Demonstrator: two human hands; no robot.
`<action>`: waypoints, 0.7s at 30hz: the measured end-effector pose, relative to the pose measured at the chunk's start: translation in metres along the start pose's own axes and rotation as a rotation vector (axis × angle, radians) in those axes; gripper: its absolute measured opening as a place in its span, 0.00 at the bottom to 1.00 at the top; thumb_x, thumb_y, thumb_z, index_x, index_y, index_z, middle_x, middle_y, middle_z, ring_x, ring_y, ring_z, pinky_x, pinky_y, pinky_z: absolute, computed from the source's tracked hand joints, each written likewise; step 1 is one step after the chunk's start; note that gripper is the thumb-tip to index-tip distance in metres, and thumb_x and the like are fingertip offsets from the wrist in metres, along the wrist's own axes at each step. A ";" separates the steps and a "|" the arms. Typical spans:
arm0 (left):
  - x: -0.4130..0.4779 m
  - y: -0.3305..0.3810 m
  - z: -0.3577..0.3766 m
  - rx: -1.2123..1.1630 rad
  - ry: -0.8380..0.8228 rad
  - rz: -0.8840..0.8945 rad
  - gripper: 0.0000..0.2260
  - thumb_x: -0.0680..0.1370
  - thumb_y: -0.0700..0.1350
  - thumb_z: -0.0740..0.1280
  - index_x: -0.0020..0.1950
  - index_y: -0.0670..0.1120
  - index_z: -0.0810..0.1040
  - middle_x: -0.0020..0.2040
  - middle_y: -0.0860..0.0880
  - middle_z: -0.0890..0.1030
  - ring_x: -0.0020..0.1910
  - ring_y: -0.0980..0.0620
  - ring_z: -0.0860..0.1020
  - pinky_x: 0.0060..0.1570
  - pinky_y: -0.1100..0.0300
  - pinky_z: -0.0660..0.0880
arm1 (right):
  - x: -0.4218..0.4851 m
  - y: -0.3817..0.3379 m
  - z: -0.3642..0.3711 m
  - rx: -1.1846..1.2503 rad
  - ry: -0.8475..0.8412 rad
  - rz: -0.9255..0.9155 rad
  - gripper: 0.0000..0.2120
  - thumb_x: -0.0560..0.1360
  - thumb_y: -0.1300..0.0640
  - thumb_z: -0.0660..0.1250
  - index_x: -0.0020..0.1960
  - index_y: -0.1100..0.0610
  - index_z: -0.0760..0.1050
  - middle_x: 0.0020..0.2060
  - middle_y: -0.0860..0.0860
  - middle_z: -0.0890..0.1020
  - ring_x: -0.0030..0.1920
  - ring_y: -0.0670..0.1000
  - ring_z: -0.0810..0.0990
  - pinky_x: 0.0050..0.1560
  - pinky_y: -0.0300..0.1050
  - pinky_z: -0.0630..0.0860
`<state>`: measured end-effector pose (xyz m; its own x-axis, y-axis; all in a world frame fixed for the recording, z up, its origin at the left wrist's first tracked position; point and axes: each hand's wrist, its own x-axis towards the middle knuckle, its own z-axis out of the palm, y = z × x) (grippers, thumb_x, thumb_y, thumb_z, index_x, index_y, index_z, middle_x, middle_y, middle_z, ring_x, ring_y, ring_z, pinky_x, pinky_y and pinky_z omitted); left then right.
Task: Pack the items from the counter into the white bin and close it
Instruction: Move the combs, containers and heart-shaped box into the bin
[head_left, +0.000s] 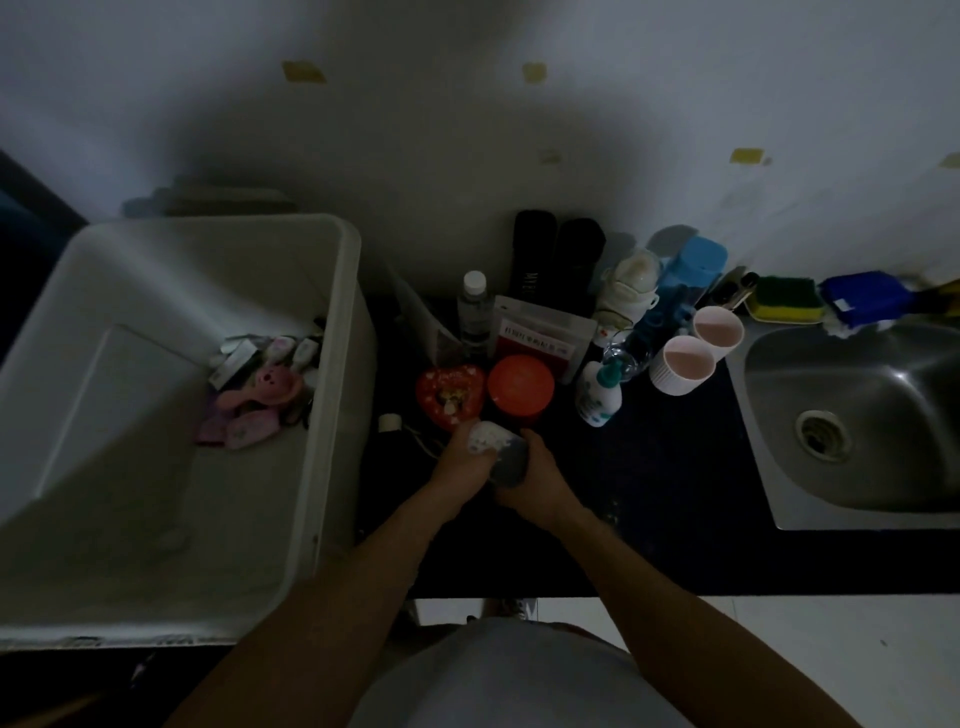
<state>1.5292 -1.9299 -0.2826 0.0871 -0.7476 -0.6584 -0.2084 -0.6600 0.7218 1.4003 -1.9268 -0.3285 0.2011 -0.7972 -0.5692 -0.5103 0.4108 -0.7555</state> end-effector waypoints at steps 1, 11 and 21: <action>-0.001 0.002 0.001 0.005 0.001 0.012 0.22 0.81 0.38 0.61 0.76 0.45 0.62 0.71 0.43 0.70 0.68 0.44 0.71 0.66 0.55 0.70 | 0.001 0.001 0.001 -0.019 0.029 -0.008 0.45 0.64 0.64 0.77 0.75 0.59 0.56 0.68 0.56 0.69 0.65 0.53 0.73 0.61 0.48 0.76; -0.015 0.025 -0.015 0.087 0.047 0.217 0.24 0.80 0.40 0.64 0.75 0.49 0.63 0.71 0.44 0.69 0.68 0.45 0.70 0.68 0.52 0.70 | -0.025 -0.020 -0.008 -0.035 0.284 -0.210 0.38 0.60 0.51 0.75 0.68 0.49 0.66 0.59 0.49 0.73 0.58 0.52 0.74 0.58 0.51 0.77; -0.040 0.073 -0.052 -0.017 0.076 0.455 0.13 0.79 0.46 0.65 0.64 0.52 0.74 0.59 0.51 0.78 0.56 0.54 0.78 0.54 0.62 0.78 | -0.055 -0.091 -0.038 -0.041 0.448 -0.529 0.32 0.60 0.54 0.78 0.55 0.33 0.67 0.51 0.32 0.75 0.52 0.34 0.77 0.47 0.29 0.74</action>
<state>1.5615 -1.9524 -0.1920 0.0624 -0.9645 -0.2568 -0.2258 -0.2643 0.9376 1.4038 -1.9369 -0.2162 0.0714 -0.9952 0.0673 -0.4718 -0.0931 -0.8767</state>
